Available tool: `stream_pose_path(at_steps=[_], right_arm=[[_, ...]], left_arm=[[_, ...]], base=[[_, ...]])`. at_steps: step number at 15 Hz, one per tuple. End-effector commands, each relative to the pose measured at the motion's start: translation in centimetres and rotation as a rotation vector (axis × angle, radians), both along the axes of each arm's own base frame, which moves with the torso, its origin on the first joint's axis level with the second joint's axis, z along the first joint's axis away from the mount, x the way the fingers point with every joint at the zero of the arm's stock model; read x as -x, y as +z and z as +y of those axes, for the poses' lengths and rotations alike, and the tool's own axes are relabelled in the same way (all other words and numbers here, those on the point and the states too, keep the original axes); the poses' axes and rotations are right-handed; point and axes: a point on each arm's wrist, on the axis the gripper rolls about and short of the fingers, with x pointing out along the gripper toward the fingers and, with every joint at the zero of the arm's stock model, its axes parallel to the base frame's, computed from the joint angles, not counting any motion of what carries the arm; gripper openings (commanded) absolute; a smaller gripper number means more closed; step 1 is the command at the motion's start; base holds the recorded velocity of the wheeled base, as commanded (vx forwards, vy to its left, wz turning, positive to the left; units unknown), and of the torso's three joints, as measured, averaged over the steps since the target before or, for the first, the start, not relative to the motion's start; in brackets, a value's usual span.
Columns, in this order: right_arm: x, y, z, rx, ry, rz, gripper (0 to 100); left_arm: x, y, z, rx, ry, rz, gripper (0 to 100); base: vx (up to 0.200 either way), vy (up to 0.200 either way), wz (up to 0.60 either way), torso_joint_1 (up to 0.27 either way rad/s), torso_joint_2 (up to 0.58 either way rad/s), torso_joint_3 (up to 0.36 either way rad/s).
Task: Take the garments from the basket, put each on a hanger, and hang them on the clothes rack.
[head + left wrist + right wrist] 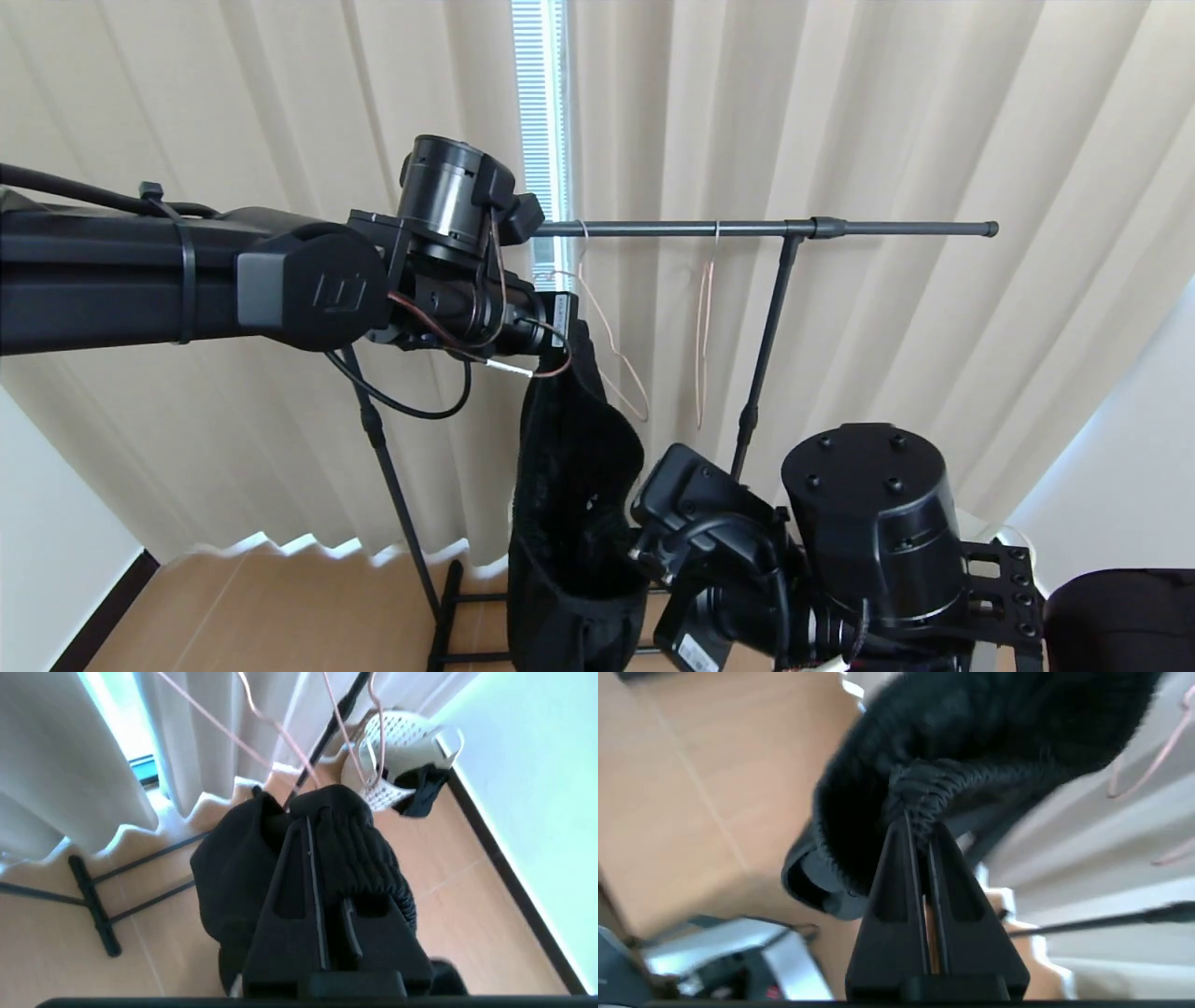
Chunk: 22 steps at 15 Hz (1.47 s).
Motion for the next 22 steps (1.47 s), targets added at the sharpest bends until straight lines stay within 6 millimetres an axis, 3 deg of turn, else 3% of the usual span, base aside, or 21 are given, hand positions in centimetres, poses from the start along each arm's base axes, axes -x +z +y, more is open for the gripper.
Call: stream_pose_path(at_steps=[1,2,4,6,7,11,12,13,16,17,22], right_arm=[[-1.9,-0.2,-2.3,0.073,-0.090,-0.052,0],[-3.6,-0.1,-4.0,0.122,-0.177,-0.090,0],[-5.4,0.5,-5.3,0.115,-0.259,-0.115,0],[-6.5,1.3,-5.5,0.084,-0.293,-0.141,0],[-7.5,1.7,-5.3,0.034,-0.339,-0.140,0],[-9.8,2.6,-3.8,-0.127,-0.457,-0.142,0],[-9.8,2.6,-3.8,-0.127,-0.457,-0.142,0],[-10.7,2.8,-2.7,-0.209,-0.505,-0.150,0],[-11.2,2.7,-1.4,-0.286,-0.511,-0.165,0],[-11.3,2.6,-0.5,-0.337,-0.508,-0.168,0],[-11.5,2.6,-0.2,-0.372,-0.514,-0.158,0]], left_arm=[[0.9,0.7,0.9,-0.018,-0.006,-0.019,0],[1.5,0.5,1.8,-0.066,-0.016,-0.029,0],[2.7,-0.3,2.6,-0.113,-0.035,-0.011,0],[3.6,-1.1,3.2,-0.146,-0.048,0.009,0],[5.3,-2.0,3.6,-0.169,-0.066,0.045,0],[10.0,-5.2,2.8,-0.234,-0.174,0.156,0],[10.0,-5.2,2.8,-0.234,-0.174,0.156,0],[11.9,-6.3,1.6,-0.240,-0.223,0.205,0],[13.6,-6.5,-0.3,-0.200,-0.261,0.247,0],[14.5,-6.4,-1.9,-0.164,-0.273,0.275,0],[15.2,-6.7,-6.2,-0.033,-0.237,0.365,0]], base=[[0.000,0.000,0.00,0.000,0.00,0.000],[0.000,0.000,0.00,0.000,0.00,0.000],[0.000,0.000,0.00,0.000,0.00,0.000],[0.000,0.000,0.00,0.000,0.00,0.000],[0.000,0.000,0.00,0.000,0.00,0.000],[0.000,0.000,0.00,0.000,0.00,0.000],[0.000,0.000,0.00,0.000,0.00,0.000],[0.000,0.000,0.00,0.000,0.00,0.000],[0.000,0.000,0.00,0.000,0.00,0.000],[0.000,0.000,0.00,0.000,0.00,0.000],[0.000,0.000,0.00,0.000,0.00,0.000]])
